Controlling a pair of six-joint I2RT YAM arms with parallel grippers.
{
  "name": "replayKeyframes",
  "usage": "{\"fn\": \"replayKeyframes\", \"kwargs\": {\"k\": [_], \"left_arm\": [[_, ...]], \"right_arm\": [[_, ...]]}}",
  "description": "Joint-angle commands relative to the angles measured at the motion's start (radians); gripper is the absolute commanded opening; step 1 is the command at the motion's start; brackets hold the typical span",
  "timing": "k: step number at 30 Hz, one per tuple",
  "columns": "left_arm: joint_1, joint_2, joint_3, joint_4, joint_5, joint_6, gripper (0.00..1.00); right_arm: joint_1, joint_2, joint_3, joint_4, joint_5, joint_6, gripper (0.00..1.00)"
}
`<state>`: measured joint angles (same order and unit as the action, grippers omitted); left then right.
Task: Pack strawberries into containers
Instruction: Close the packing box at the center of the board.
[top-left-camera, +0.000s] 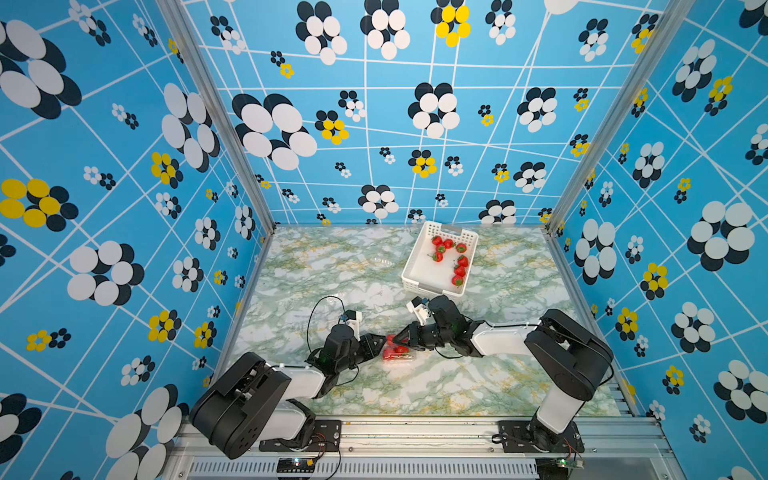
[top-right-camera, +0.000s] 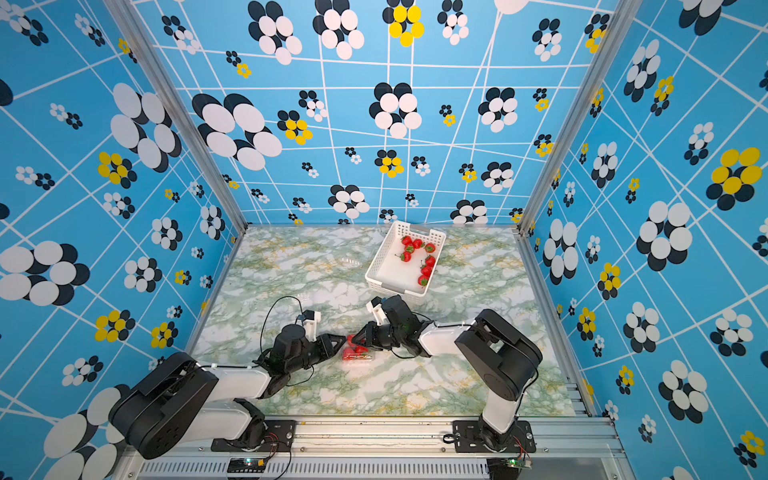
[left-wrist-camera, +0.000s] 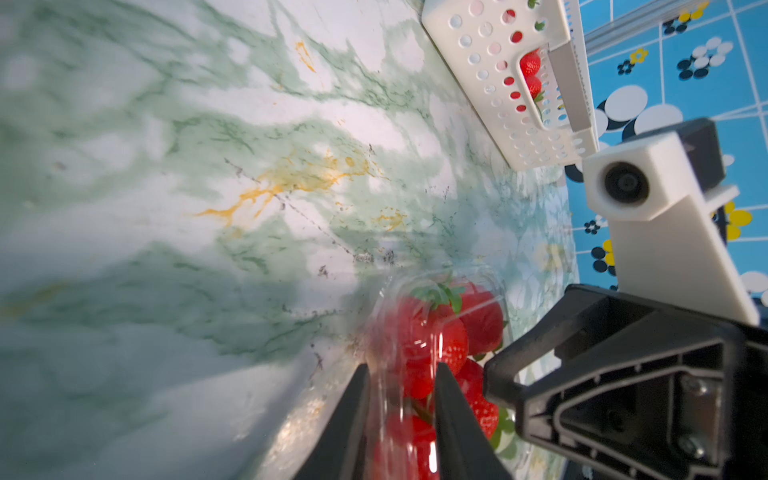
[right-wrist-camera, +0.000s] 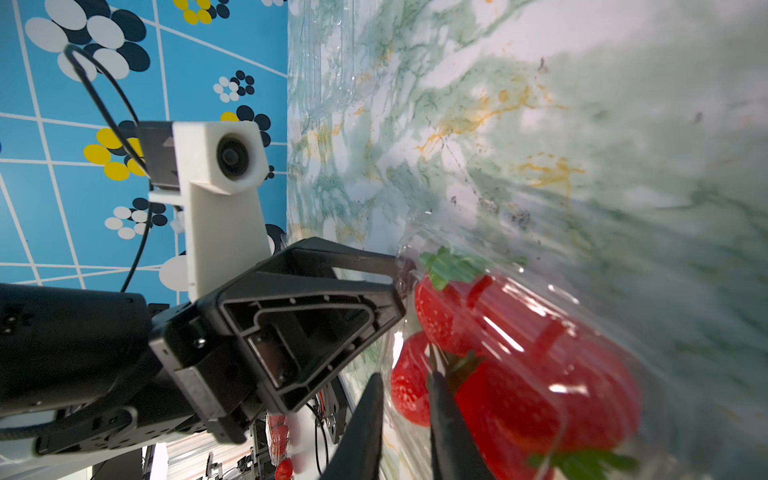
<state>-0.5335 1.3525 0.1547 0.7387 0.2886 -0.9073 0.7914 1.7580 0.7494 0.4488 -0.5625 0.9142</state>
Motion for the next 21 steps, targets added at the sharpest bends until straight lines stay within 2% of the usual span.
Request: {"fn": "replayKeyframes", "kwargs": {"k": [1, 2, 5, 15, 21], "left_arm": [[0.0, -0.015, 0.008, -0.064, -0.027, 0.015, 0.49], [0.001, -0.031, 0.009, -0.082, -0.033, 0.017, 0.54], [0.004, -0.078, 0.019, -0.144, -0.048, 0.03, 0.62], [0.031, -0.14, 0.028, -0.189, -0.046, 0.039, 0.64], [0.059, -0.236, 0.034, -0.271, -0.048, 0.05, 0.64]], "right_arm": [[0.007, 0.014, -0.012, -0.015, 0.0, 0.005, 0.22], [0.008, 0.014, -0.013, -0.016, 0.0, 0.006, 0.22], [0.008, 0.011, -0.013, -0.018, 0.0, 0.005, 0.22], [0.006, -0.024, 0.003, -0.056, 0.007, -0.027, 0.22], [0.004, -0.063, 0.053, -0.154, 0.009, -0.086, 0.3]]}}
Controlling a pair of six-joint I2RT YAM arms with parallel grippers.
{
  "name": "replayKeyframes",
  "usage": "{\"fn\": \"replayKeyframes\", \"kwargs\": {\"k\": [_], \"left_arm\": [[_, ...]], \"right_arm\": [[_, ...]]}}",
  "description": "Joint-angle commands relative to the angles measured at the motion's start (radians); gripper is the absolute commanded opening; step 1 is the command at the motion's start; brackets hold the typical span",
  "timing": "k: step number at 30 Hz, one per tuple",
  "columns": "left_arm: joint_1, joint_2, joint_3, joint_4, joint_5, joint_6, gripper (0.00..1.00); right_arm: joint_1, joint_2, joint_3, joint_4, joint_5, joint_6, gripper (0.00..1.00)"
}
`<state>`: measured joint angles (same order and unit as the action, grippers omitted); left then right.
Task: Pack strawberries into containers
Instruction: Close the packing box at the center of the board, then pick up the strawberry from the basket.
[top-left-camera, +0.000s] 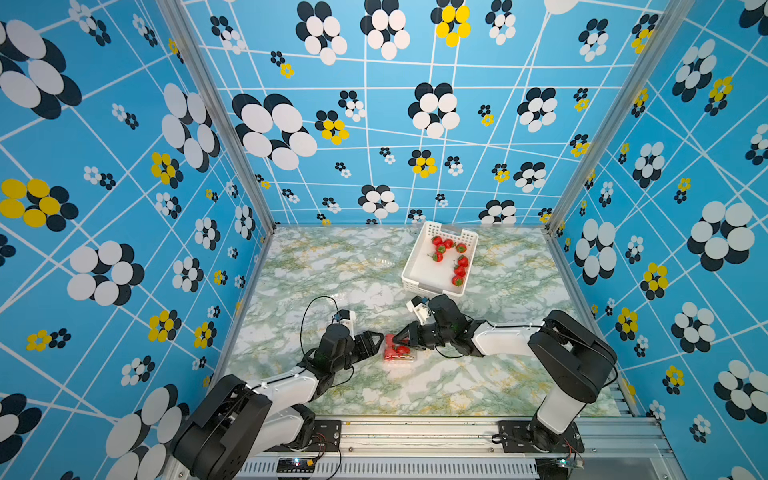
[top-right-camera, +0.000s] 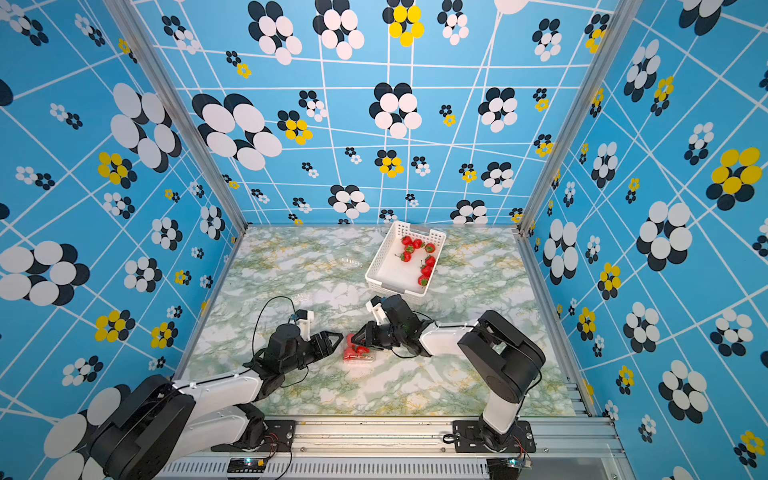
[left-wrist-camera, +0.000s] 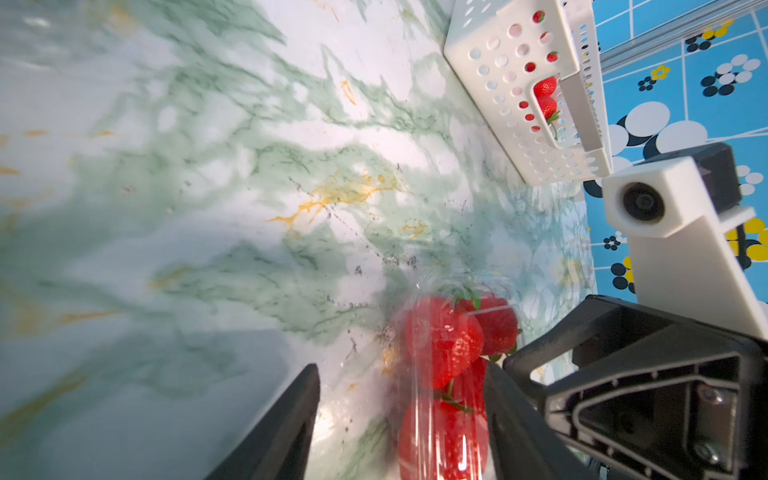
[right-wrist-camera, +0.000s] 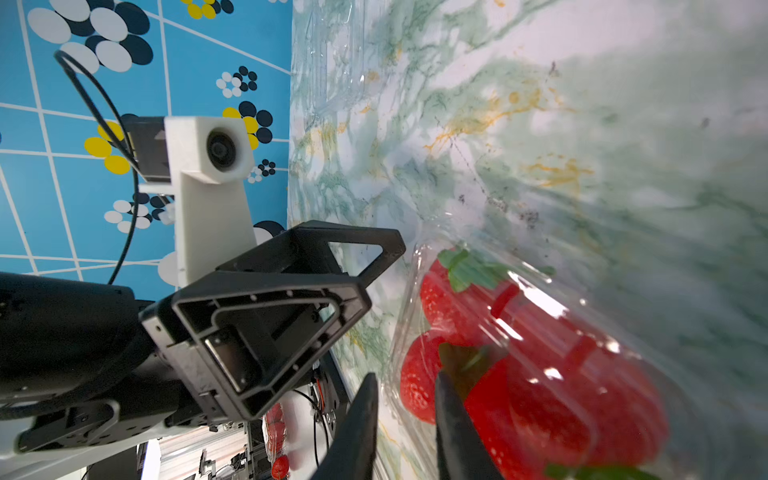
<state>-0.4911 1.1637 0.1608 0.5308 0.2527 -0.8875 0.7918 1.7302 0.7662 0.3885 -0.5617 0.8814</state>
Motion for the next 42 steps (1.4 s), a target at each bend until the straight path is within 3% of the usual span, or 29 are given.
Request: {"fn": "replayKeyframes", "kwargs": {"k": [1, 7, 13, 16, 20, 30, 42], "left_arm": [[0.022, -0.068, 0.034, -0.089, -0.013, 0.037, 0.64], [0.118, -0.203, 0.093, -0.281, 0.016, 0.081, 0.65], [0.253, -0.275, 0.207, -0.465, 0.073, 0.134, 0.67], [0.331, -0.252, 0.297, -0.538, 0.087, 0.172, 0.67], [0.413, -0.136, 0.411, -0.549, 0.123, 0.204, 0.67], [0.394, 0.225, 0.644, -0.449, 0.155, 0.222, 0.66], [0.382, 0.294, 0.714, -0.474, 0.149, 0.241, 0.66]], "right_arm": [[0.002, -0.043, 0.047, -0.117, 0.011, -0.066, 0.31], [-0.028, -0.07, 0.178, -0.295, 0.002, -0.167, 0.37], [-0.114, -0.031, 0.409, -0.538, 0.021, -0.268, 0.45], [-0.169, 0.01, 0.568, -0.747, 0.119, -0.317, 0.45], [-0.263, 0.063, 0.716, -0.893, 0.208, -0.358, 0.45], [-0.445, 0.265, 1.002, -1.121, 0.329, -0.425, 0.45], [-0.497, 0.606, 1.355, -1.216, 0.406, -0.513, 0.49]]}}
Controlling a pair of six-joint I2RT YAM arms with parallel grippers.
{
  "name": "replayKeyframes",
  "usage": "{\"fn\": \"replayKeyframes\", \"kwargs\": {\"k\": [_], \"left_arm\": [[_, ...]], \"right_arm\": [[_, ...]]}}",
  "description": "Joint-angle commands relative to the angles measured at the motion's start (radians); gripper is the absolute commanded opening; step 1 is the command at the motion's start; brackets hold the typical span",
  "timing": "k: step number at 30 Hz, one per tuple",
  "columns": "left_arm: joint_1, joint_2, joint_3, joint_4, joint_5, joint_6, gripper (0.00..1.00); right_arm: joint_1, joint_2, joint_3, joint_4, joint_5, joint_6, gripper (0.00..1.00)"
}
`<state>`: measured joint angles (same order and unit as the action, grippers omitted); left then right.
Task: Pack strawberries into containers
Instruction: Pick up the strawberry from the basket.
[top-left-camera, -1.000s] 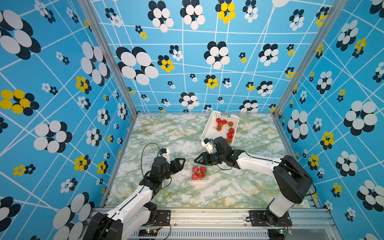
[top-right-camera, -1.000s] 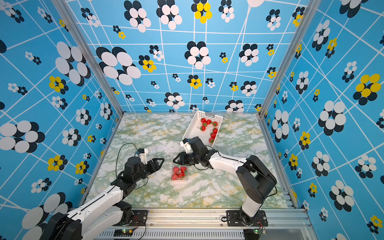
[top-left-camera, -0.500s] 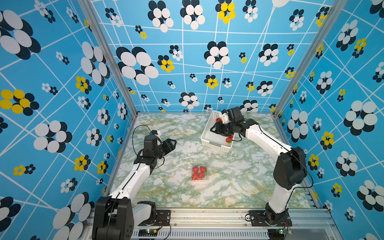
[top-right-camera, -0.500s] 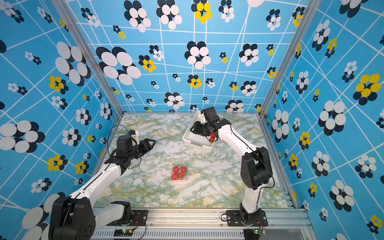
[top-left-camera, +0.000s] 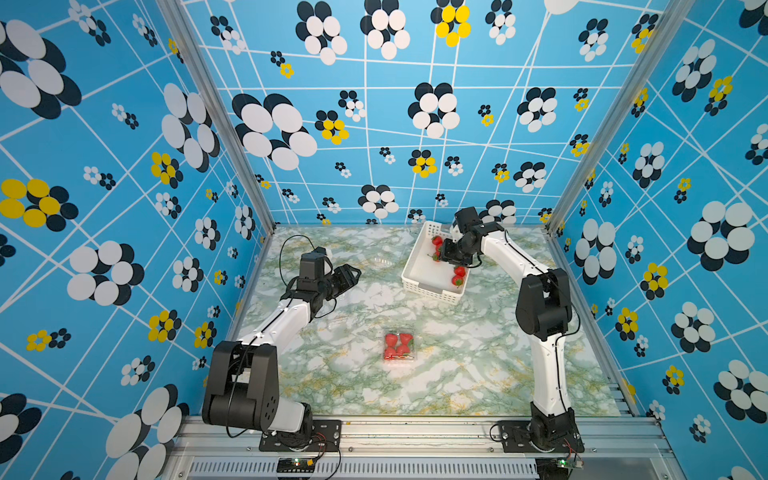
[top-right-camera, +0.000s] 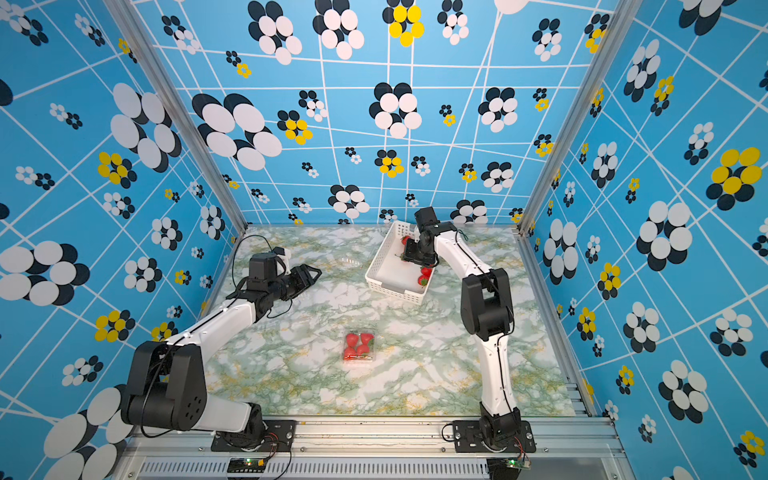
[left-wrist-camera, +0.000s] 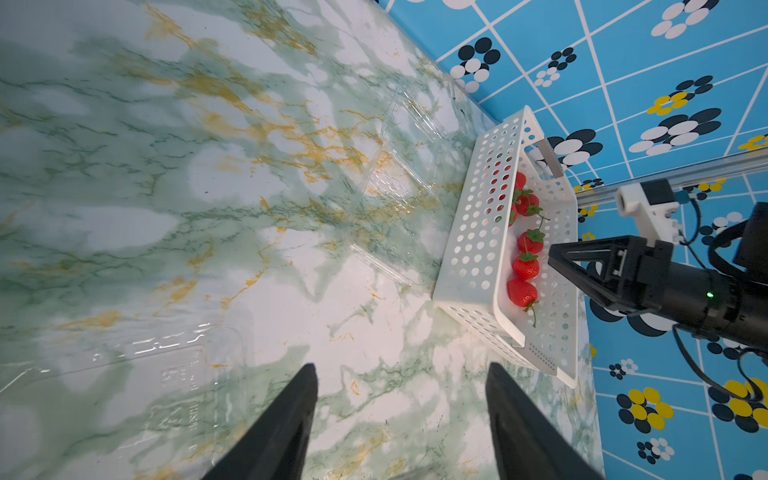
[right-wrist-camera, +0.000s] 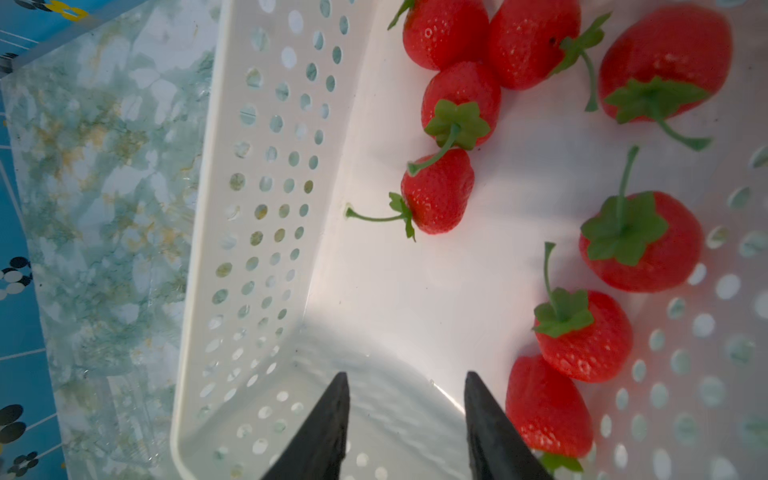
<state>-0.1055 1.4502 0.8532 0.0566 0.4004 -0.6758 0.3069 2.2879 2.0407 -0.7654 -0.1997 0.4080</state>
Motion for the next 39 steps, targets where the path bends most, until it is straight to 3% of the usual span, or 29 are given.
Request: {"fn": "replayKeyframes", "kwargs": {"k": [1, 4, 11, 31, 36, 39], "left_arm": [[-0.002, 0.006, 0.019, -0.001, 0.001, 0.031, 0.66], [0.002, 0.003, 0.014, -0.008, 0.001, 0.032, 0.66], [0.022, -0.023, -0.005, -0.01, -0.005, 0.034, 0.66], [0.073, -0.064, -0.07, 0.014, 0.02, 0.029, 0.65], [0.081, -0.065, -0.077, 0.017, 0.025, 0.03, 0.65], [0.089, -0.062, -0.092, 0.034, 0.028, 0.024, 0.65]], "right_arm": [[-0.014, 0.083, 0.125, -0.076, 0.047, -0.042, 0.51], [-0.02, 0.167, 0.24, -0.109, 0.041, -0.045, 0.58], [-0.028, 0.297, 0.414, -0.127, -0.006, -0.018, 0.61], [-0.02, 0.41, 0.492, -0.055, -0.052, 0.073, 0.53], [-0.018, 0.416, 0.493, -0.053, -0.07, 0.079, 0.41], [-0.012, 0.413, 0.486, -0.072, -0.069, 0.073, 0.45]]}}
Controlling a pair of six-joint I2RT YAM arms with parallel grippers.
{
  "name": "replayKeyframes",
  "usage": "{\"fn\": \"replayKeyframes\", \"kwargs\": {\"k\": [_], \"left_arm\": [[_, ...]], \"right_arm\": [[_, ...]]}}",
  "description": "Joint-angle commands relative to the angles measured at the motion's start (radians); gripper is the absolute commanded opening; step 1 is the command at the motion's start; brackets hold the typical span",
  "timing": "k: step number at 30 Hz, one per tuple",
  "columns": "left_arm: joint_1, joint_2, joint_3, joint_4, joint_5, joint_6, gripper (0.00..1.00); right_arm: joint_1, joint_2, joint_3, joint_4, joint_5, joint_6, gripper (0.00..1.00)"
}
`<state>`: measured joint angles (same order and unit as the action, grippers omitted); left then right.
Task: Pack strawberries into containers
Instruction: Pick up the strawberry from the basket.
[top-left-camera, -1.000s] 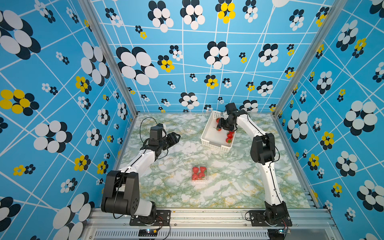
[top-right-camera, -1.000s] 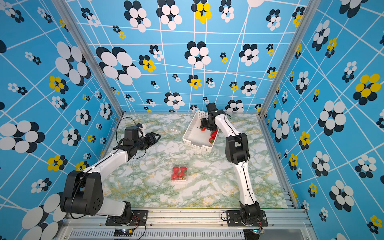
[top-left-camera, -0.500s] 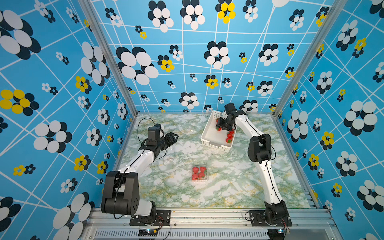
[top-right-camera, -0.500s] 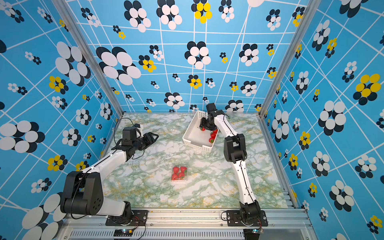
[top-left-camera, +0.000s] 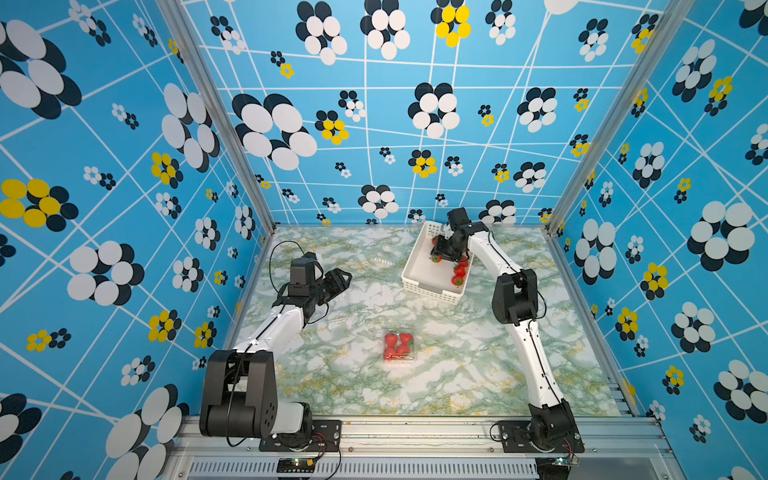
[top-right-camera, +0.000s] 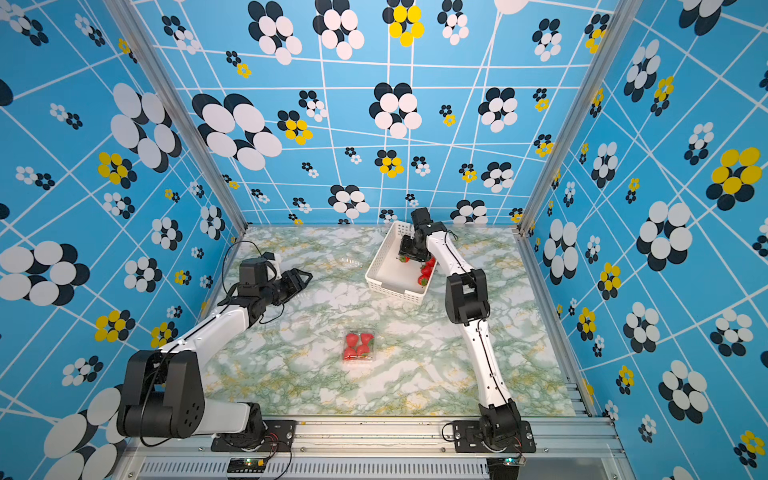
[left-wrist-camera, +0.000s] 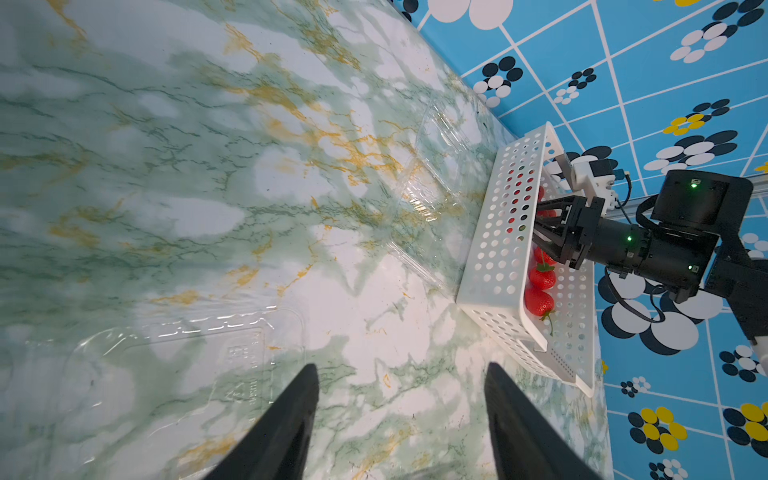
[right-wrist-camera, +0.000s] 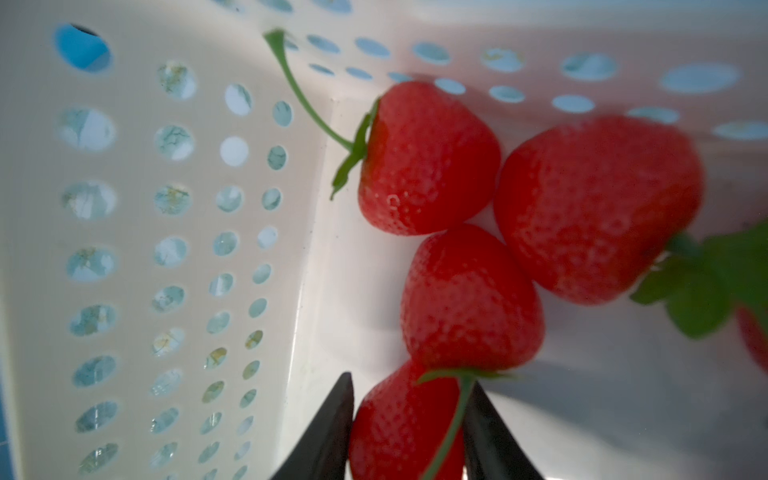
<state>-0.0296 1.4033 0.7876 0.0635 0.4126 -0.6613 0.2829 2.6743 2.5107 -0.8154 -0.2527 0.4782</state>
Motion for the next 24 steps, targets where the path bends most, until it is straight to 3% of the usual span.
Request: {"fn": "replayKeyframes", "kwargs": {"k": [1, 6, 15, 20, 24], "left_arm": [[0.016, -0.017, -0.032, 0.037, 0.019, 0.004, 0.65], [0.017, -0.021, -0.041, 0.048, 0.024, -0.001, 0.65], [0.018, -0.027, -0.046, 0.052, 0.032, 0.0, 0.65], [0.021, -0.027, -0.054, 0.061, 0.038, -0.002, 0.64], [0.025, -0.036, -0.061, 0.06, 0.037, -0.001, 0.65]], "right_arm": [[0.015, 0.021, 0.006, -0.028, -0.015, 0.001, 0.46], [0.021, -0.028, -0.071, -0.045, -0.014, -0.006, 0.54], [0.03, -0.073, -0.166, -0.021, 0.012, -0.01, 0.51], [0.03, -0.059, -0.155, -0.011, 0.014, -0.004, 0.43], [0.036, -0.053, -0.135, -0.019, 0.017, -0.008, 0.29]]}}
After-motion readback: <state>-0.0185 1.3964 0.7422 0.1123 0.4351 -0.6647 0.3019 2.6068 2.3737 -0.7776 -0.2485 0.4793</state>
